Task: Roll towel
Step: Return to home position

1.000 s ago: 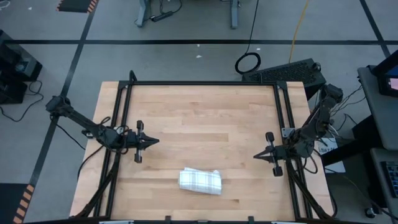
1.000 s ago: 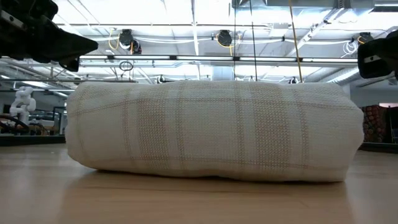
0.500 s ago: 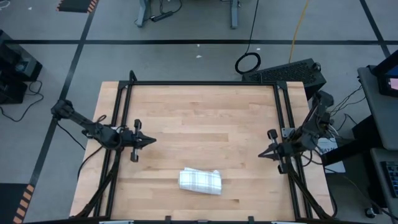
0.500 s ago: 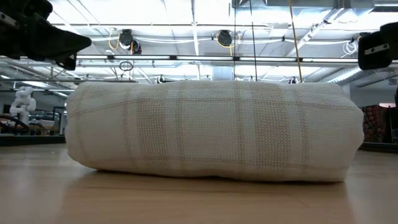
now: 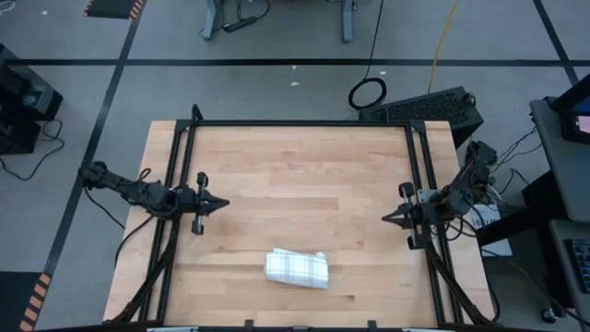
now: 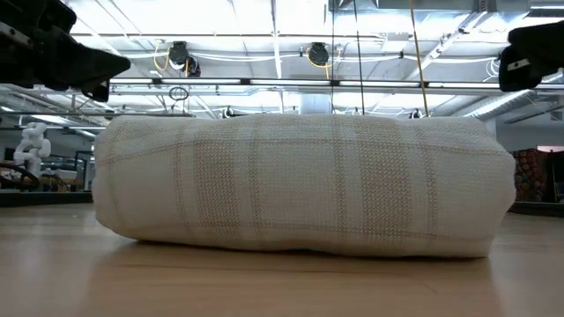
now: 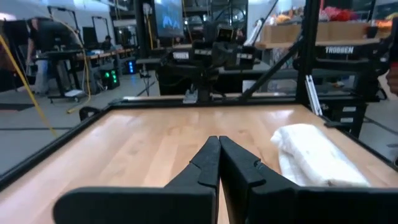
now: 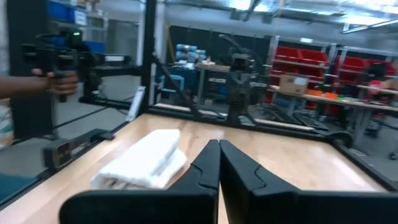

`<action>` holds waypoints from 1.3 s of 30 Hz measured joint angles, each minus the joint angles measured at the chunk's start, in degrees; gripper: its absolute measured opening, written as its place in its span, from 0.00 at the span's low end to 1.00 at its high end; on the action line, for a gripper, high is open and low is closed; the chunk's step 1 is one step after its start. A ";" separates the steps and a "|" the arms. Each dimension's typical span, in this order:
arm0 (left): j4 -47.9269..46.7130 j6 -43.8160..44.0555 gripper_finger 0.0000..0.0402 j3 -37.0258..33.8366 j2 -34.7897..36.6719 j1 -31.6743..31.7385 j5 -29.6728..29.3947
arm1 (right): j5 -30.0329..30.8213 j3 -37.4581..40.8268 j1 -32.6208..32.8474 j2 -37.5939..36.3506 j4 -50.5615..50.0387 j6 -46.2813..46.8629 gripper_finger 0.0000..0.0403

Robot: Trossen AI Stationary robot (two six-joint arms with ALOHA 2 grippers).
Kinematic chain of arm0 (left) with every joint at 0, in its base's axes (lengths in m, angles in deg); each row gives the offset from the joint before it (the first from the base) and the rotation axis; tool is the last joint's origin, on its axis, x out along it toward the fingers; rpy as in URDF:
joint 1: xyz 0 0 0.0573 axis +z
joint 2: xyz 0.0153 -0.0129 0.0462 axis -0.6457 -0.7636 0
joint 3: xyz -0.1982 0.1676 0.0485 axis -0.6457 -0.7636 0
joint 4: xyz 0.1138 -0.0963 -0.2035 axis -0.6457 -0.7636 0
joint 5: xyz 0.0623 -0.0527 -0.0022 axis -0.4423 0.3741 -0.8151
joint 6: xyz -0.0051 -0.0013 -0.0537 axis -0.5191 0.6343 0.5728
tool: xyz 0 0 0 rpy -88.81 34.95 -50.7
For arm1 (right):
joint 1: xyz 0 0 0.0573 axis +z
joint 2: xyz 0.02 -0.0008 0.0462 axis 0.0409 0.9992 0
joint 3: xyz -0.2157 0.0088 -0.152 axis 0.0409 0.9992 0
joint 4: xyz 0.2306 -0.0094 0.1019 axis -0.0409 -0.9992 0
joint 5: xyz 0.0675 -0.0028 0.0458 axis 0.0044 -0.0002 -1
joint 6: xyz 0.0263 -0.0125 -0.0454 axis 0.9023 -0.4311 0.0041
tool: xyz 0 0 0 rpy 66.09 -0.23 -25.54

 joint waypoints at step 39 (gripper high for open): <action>-2.26 -0.52 0.02 0.00 2.81 15.05 17.24 | -36.30 0.00 -35.69 0.01 0.32 -3.31 0.00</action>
